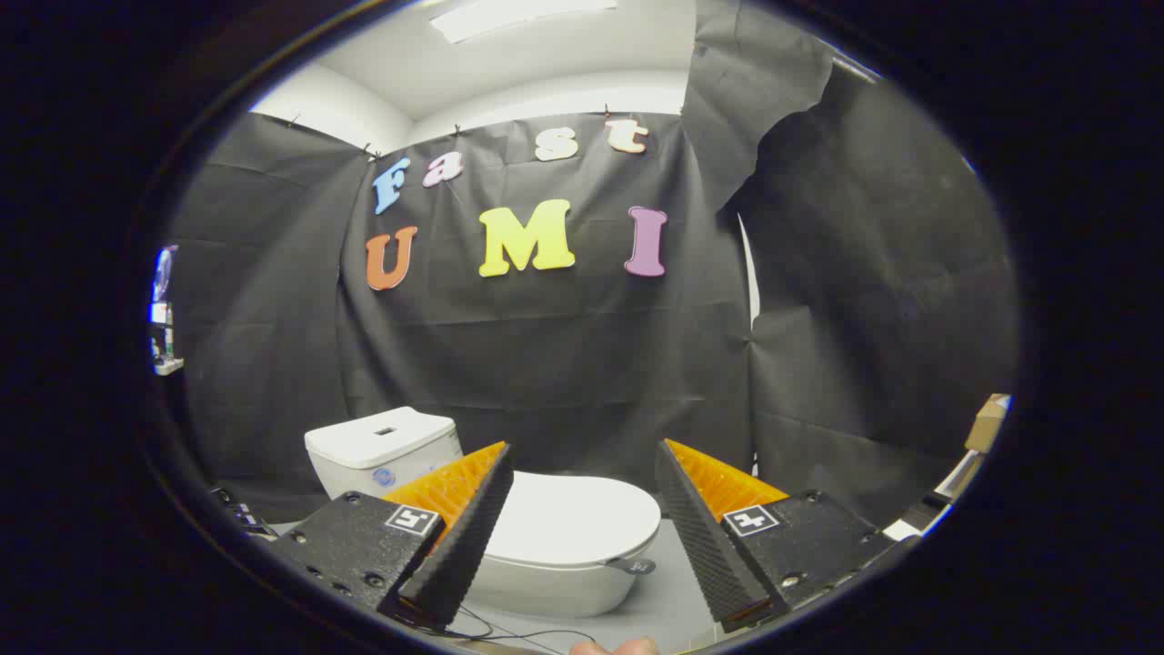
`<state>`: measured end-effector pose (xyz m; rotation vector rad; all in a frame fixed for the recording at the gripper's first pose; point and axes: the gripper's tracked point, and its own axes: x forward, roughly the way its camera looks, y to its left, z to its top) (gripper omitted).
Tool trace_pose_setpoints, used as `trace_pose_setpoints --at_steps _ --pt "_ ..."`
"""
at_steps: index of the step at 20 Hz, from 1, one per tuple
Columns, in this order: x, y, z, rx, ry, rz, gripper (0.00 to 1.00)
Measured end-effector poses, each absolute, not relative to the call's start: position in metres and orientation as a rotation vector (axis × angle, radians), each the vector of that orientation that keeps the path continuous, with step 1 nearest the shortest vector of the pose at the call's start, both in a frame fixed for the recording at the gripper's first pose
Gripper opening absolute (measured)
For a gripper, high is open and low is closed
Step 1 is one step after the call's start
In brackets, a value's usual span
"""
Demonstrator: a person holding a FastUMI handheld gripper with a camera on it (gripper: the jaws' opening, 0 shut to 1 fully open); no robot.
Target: Open the toilet lid.
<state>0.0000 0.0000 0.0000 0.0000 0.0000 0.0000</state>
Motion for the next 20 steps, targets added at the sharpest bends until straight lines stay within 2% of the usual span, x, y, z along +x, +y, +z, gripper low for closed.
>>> trace_pose_setpoints --at_steps 20 --pt "0.005 0.002 -0.013 0.009 0.05 -0.017 0.99"
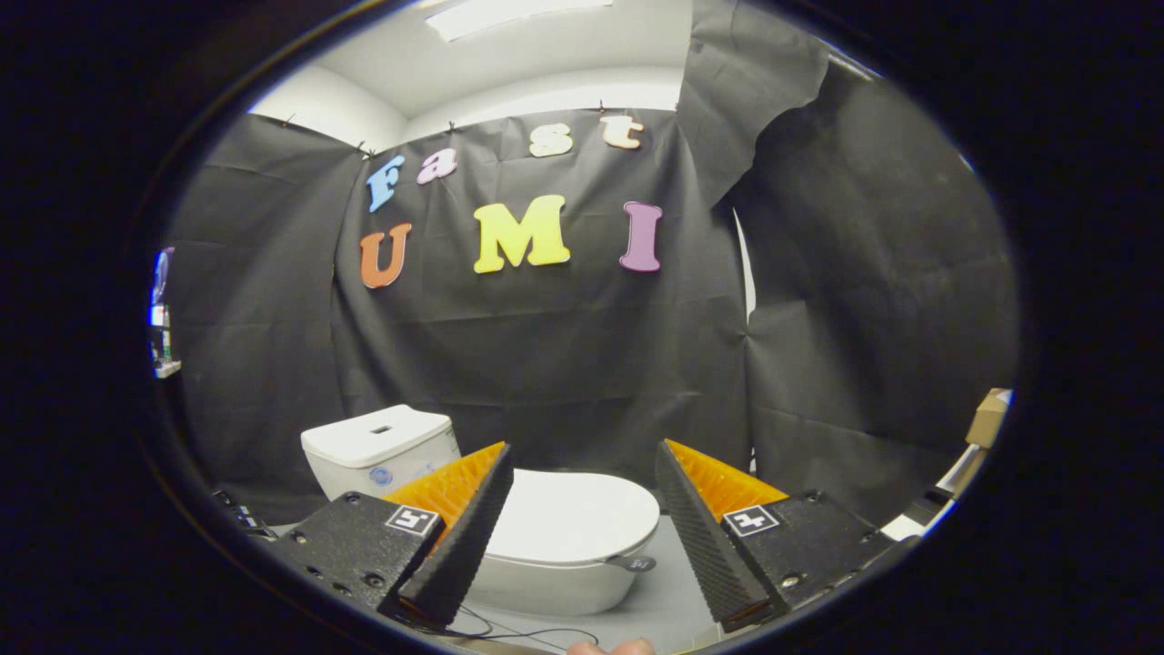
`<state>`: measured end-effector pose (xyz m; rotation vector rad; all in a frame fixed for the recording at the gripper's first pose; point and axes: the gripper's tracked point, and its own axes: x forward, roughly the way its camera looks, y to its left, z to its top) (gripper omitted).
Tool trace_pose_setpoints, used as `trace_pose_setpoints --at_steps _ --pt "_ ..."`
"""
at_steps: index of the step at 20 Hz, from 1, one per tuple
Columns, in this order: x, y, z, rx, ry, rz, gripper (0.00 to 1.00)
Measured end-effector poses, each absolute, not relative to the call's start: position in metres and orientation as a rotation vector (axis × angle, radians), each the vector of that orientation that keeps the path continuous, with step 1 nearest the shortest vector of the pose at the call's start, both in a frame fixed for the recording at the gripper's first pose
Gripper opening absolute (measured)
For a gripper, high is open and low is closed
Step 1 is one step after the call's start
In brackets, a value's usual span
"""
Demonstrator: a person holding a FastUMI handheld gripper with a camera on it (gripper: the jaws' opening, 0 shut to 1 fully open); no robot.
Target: Open the toilet lid.
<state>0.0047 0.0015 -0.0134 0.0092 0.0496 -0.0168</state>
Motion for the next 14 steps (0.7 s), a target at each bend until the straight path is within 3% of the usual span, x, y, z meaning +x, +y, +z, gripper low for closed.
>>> trace_pose_setpoints --at_steps 14 --pt "0.013 0.008 -0.02 -0.024 0.059 -0.059 0.99"
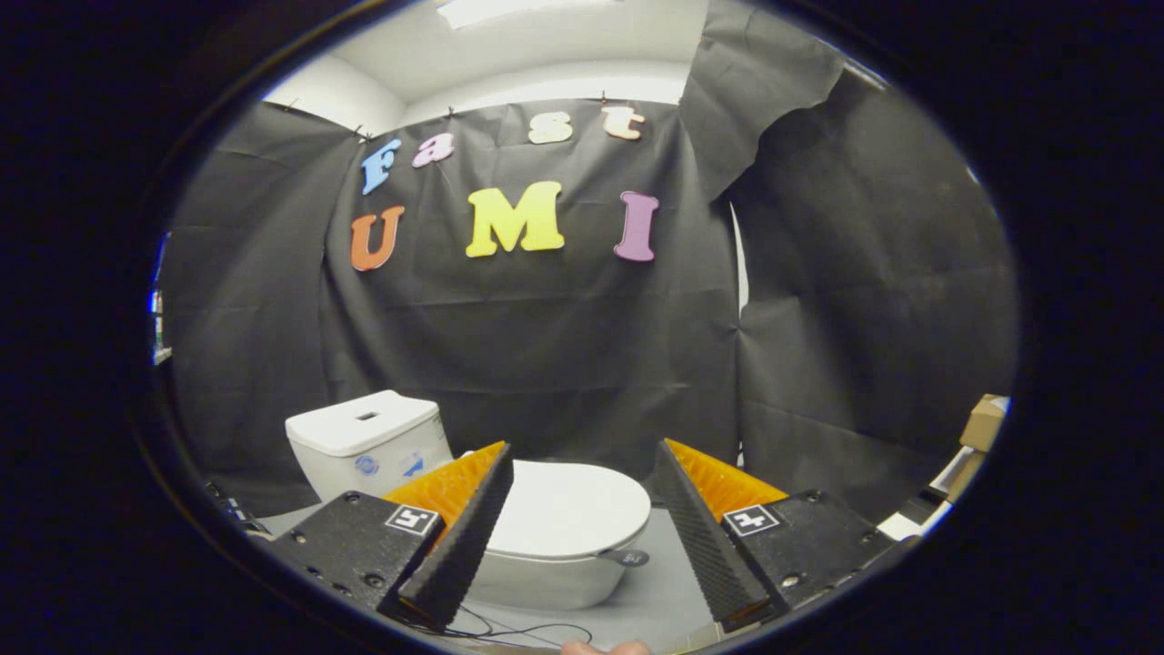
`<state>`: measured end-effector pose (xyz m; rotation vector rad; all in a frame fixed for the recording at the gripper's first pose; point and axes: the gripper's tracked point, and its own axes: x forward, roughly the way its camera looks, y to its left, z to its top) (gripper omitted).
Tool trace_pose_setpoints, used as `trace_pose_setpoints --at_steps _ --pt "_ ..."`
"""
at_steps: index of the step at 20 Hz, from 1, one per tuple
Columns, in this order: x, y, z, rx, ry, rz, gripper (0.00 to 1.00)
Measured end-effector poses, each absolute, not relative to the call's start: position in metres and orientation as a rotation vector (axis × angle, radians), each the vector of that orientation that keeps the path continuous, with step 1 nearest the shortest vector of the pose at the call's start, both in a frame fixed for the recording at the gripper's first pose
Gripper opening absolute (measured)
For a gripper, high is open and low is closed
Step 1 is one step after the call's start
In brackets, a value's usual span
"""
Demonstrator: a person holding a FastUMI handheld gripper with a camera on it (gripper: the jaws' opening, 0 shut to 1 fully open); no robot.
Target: Open the toilet lid.
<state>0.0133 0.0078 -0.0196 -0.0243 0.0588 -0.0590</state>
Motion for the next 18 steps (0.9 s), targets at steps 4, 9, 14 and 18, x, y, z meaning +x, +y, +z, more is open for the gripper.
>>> trace_pose_setpoints --at_steps 4,9,14,18 --pt "0.027 0.01 -0.031 -0.02 0.09 -0.062 0.99" --pt "0.056 0.008 -0.043 -0.016 0.141 -0.053 0.99" --pt "0.083 -0.014 -0.074 0.072 0.327 -0.089 0.99" --pt "0.098 -0.033 -0.103 0.162 0.463 -0.125 0.99"
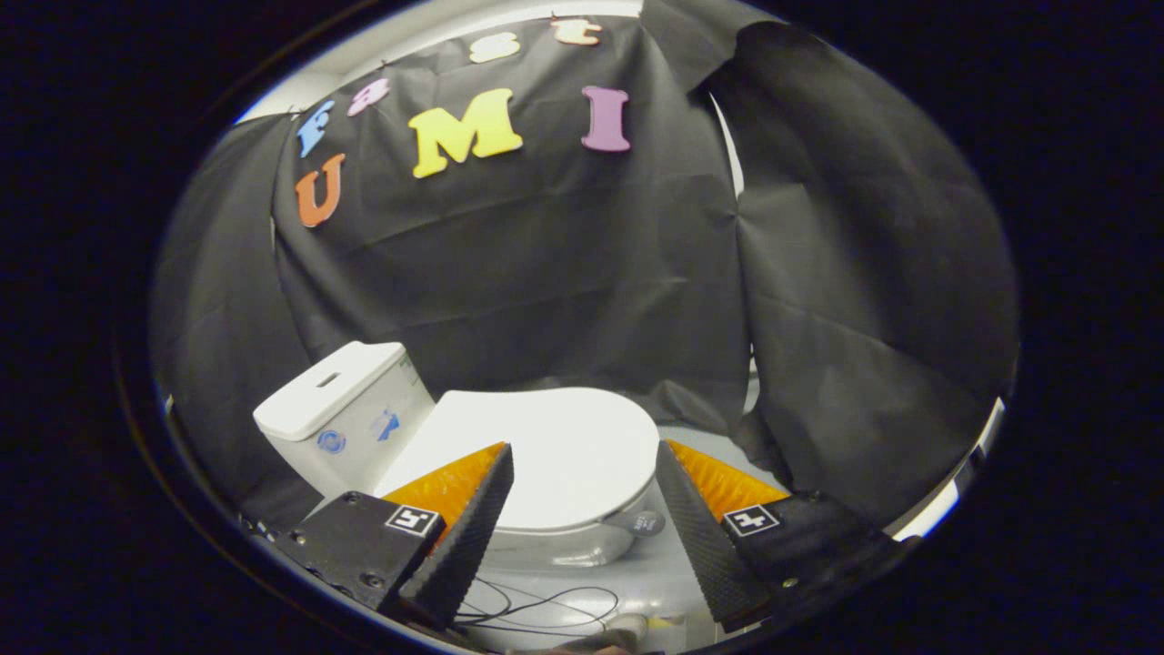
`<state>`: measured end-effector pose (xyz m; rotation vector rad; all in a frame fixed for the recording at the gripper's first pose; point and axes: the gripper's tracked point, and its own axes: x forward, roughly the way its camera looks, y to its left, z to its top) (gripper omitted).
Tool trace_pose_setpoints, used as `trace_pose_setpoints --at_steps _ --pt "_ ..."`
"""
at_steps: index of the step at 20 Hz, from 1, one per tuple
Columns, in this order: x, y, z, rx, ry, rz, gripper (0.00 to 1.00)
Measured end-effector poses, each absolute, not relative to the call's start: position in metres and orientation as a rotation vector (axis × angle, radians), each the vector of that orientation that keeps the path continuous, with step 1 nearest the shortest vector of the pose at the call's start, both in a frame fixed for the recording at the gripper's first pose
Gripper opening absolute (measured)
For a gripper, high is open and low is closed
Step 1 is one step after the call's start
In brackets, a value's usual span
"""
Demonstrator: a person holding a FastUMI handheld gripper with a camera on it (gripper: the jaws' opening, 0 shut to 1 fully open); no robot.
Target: Open the toilet lid.
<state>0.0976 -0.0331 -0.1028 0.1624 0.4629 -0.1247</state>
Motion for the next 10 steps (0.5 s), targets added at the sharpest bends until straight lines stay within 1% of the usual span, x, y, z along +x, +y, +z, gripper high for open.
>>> trace_pose_setpoints --at_steps 6,10 --pt "0.11 -0.046 -0.149 0.347 0.647 -0.113 0.96" --pt "0.11 -0.068 -0.176 0.385 0.714 -0.146 0.94"
